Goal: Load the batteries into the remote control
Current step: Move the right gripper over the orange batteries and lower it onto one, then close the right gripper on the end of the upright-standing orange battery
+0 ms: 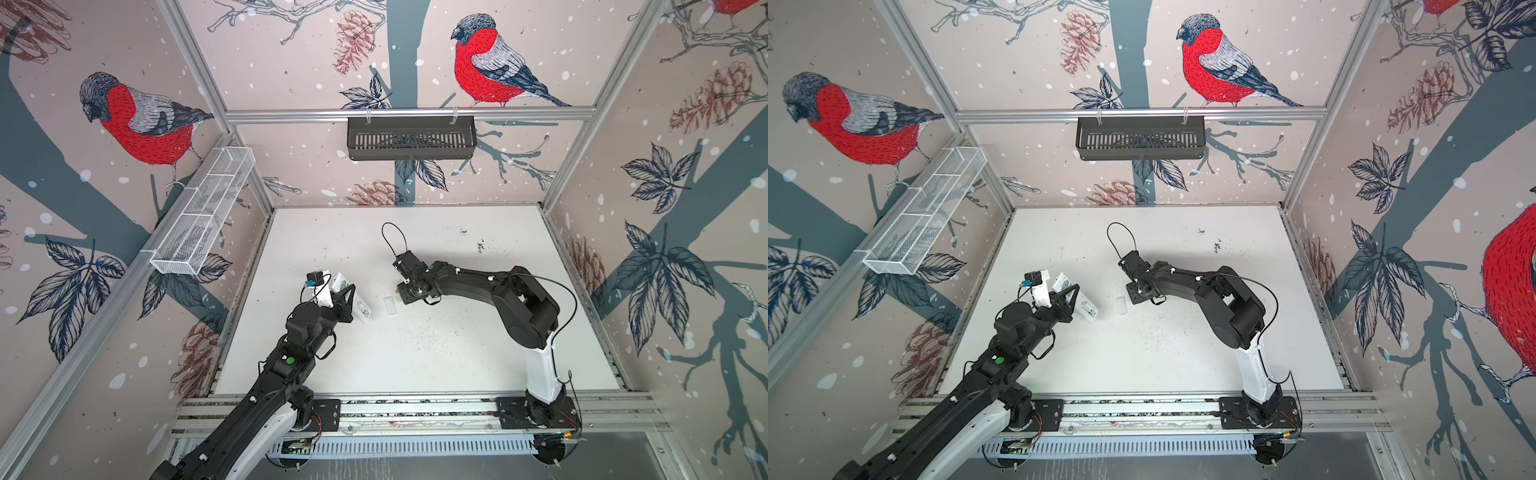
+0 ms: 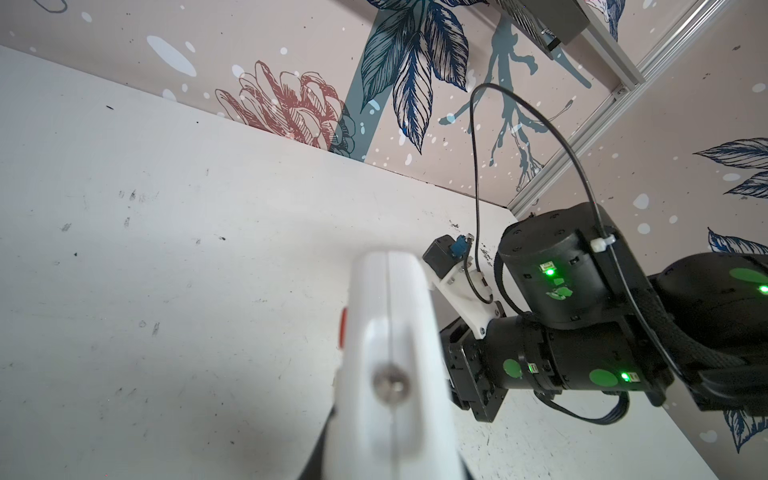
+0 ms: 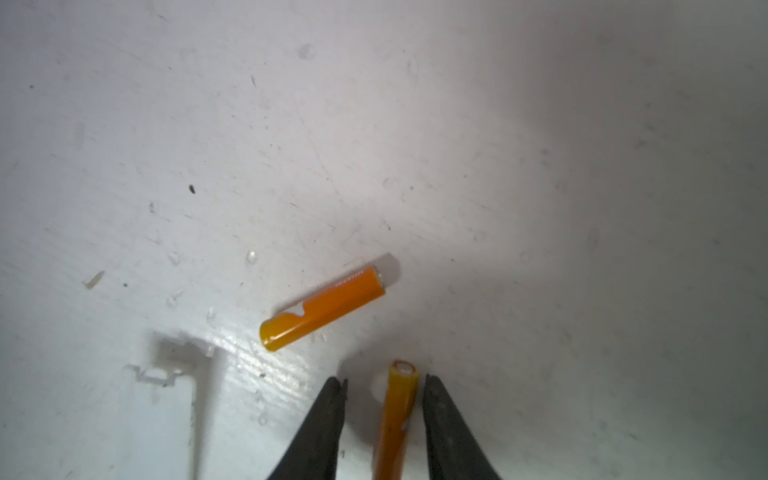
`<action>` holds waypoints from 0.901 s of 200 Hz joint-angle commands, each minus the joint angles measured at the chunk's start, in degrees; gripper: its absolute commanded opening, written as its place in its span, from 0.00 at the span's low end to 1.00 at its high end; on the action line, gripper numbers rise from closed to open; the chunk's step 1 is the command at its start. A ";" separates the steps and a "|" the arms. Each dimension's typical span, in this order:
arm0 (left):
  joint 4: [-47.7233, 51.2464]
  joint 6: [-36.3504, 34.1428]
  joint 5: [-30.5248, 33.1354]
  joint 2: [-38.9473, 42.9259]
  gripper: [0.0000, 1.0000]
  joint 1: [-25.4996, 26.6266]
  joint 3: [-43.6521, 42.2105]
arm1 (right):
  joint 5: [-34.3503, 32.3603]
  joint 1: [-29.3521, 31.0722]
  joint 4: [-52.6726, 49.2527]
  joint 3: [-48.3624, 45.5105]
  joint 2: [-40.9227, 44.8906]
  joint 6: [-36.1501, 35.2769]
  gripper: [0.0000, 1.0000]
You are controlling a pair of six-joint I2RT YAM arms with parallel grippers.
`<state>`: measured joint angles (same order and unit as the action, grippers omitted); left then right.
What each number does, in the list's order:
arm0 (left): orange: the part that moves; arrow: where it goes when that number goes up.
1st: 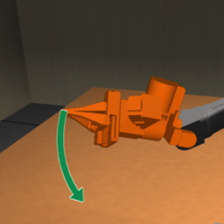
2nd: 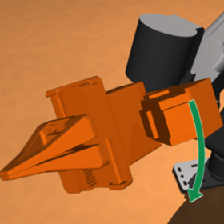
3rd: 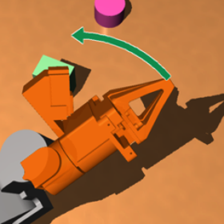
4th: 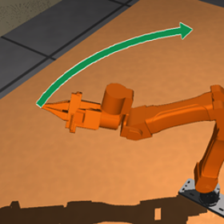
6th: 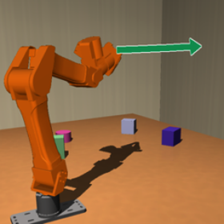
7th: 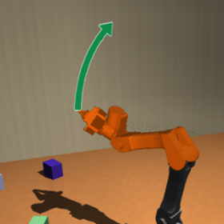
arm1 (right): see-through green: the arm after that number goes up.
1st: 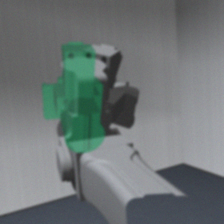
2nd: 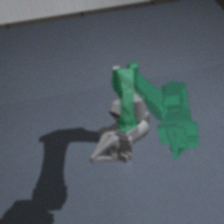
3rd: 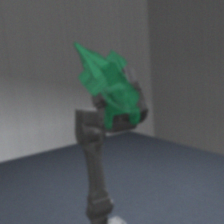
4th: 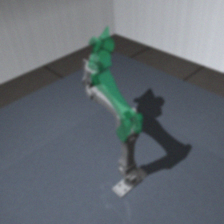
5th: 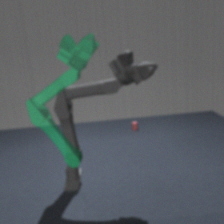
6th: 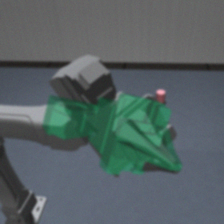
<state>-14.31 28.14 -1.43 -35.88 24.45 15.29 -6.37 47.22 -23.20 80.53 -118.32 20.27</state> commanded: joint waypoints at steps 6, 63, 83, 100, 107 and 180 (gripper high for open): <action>-1.86 -0.36 -0.28 -0.16 0.06 -0.15 -0.07 | -0.92 -0.06 -4.84 2.22 -1.85 -0.99 0.31; -2.88 0.01 -0.41 -0.31 0.06 -0.10 -0.77 | -2.42 -0.53 -7.64 3.07 -2.74 -1.47 0.25; -3.18 0.02 -0.50 -0.33 0.06 -0.10 -0.91 | -2.55 -0.87 -8.72 3.95 -3.12 -1.98 0.20; -3.34 0.14 -0.49 -0.33 0.06 -0.12 -1.10 | -2.55 -0.85 -9.71 4.86 -3.45 -2.74 0.17; -3.44 0.15 -0.59 -0.27 0.06 -0.11 -1.22 | -2.44 -0.82 -10.13 5.19 -3.64 -3.03 0.17; -4.07 1.27 -3.01 -3.53 0.05 -0.10 -0.24 | 1.93 0.30 -3.38 1.60 1.80 -6.61 0.13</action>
<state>-16.05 28.80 -2.81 -37.98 24.45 13.74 -6.22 46.68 -29.17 84.49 -119.57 15.99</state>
